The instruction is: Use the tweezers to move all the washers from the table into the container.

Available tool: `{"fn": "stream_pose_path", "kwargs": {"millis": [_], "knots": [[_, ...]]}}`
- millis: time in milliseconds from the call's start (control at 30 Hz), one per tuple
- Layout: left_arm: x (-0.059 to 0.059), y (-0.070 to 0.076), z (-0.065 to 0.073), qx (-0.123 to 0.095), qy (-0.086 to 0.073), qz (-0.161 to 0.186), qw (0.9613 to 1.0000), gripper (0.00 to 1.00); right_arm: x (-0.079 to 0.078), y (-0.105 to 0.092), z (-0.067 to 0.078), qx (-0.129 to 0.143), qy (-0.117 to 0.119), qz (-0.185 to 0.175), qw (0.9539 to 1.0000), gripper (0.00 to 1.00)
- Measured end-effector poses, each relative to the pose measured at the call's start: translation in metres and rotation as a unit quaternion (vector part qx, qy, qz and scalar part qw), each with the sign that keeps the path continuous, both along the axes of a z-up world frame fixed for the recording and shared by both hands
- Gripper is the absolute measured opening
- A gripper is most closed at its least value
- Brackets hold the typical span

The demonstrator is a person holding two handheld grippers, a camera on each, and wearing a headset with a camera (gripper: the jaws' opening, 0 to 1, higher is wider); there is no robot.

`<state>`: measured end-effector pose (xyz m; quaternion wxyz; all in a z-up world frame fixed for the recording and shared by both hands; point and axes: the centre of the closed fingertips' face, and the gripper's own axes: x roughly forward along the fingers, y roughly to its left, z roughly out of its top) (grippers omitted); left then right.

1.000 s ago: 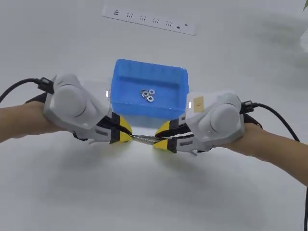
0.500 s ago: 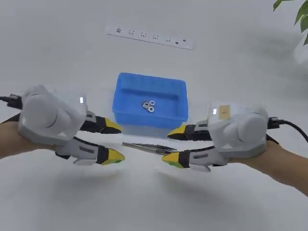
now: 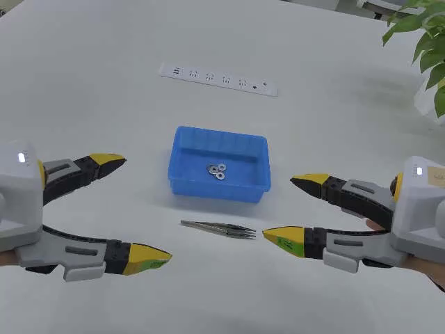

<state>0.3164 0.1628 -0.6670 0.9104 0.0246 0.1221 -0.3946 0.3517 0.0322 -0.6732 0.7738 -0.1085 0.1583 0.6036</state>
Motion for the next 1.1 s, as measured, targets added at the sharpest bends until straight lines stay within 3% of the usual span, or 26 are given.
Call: {"fn": "stream_pose_path", "kwargs": {"millis": [67,133,200,300,367,500,767,1000,1100], "knots": [[-0.001,-0.004,0.019,-0.014,-0.032,-0.008,0.9994,1.0,-0.004,0.004,0.009,0.017,-0.016,0.007,0.9997,0.64],[-0.003,-0.005,0.032,-0.023,-0.041,-0.017,0.9987,1.0,-0.014,0.011,0.023,0.044,-0.038,0.031,0.9978,0.62],[-0.002,-0.004,0.042,-0.034,-0.05,-0.014,0.9981,1.0,-0.017,0.014,0.026,0.06,-0.018,0.025,0.9977,0.68],[-0.003,-0.005,0.051,-0.042,-0.063,-0.012,0.9971,1.0,-0.018,0.017,0.026,0.066,-0.011,0.026,0.9974,0.78],[-0.004,-0.005,0.043,-0.009,-0.06,-0.013,0.9981,1.0,-0.017,0.017,0.026,0.065,-0.018,0.025,0.9974,0.81],[-0.006,-0.007,0.037,0.012,-0.052,-0.023,0.9983,1.0,-0.013,0.016,0.026,0.058,-0.032,0.019,0.9976,0.98],[-0.005,-0.013,0.045,0.009,-0.05,-0.037,0.998,1.0,-0.02,0.008,0.022,0.042,-0.025,0.038,0.9981,1.0],[-0.002,-0.007,0.062,0.01,-0.066,-0.037,0.9971,1.0,-0.023,-0.001,0.022,0.036,-0.028,0.034,0.9984,1.0],[-0.003,-0.007,0.063,0.017,-0.068,-0.038,0.9968,1.0,-0.025,-0.004,0.022,0.032,-0.029,0.032,0.9985,1.0]]}}
